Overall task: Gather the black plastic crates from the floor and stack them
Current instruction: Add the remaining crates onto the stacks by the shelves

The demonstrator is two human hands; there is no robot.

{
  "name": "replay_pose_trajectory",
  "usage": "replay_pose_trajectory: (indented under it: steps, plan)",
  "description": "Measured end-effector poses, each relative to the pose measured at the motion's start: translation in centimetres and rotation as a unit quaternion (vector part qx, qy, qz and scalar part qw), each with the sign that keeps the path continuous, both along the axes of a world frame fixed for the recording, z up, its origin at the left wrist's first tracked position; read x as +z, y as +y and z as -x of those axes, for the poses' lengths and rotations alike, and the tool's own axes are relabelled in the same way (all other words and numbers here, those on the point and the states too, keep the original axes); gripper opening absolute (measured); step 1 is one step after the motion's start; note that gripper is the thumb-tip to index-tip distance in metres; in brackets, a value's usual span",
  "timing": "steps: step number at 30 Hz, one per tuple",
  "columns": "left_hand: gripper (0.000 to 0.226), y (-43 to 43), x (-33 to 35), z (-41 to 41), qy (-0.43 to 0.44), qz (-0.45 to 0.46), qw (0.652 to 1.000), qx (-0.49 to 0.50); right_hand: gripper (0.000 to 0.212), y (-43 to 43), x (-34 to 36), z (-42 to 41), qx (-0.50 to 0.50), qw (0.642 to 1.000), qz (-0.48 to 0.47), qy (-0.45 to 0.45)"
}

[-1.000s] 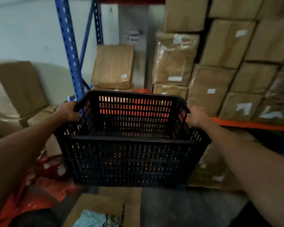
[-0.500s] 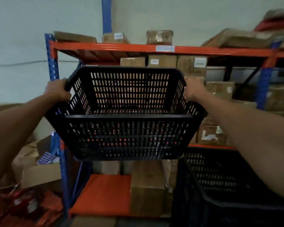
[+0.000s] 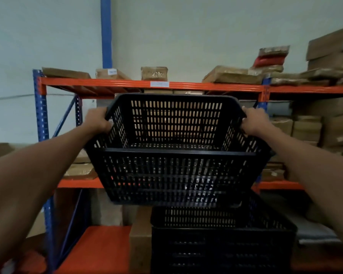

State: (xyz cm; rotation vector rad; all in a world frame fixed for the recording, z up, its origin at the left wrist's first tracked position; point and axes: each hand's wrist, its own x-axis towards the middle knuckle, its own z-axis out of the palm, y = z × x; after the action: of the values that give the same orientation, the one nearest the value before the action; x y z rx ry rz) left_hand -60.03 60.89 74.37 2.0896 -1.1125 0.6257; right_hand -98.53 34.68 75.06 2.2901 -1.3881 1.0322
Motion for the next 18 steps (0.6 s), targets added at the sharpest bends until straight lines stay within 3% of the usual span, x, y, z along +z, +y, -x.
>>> replay_pose_trajectory:
  steps: [4, 8, 12, 18]
  plan:
    - [0.026, -1.3, 1.2, 3.0, -0.015, -0.026, 0.999, -0.026, 0.050, -0.3, -0.4, 4.3, -0.036, 0.999, 0.005, -0.016]
    - [0.037, -2.0, 1.1, 4.4, -0.005, -0.037, 0.999, -0.040, 0.051, 0.6, -0.3, 6.7, -0.051, 0.998, -0.020, -0.018]
    - [0.034, -3.1, 0.1, 6.0, 0.024, -0.043, 0.997, -0.057, 0.051, 0.9, -1.2, 8.5, -0.056, 0.997, -0.050, -0.010]
    - [0.041, -5.5, -1.3, 8.1, 0.059, -0.084, 0.994, -0.039, 0.038, -0.9, -1.8, 10.3, -0.059, 0.995, -0.083, 0.000]
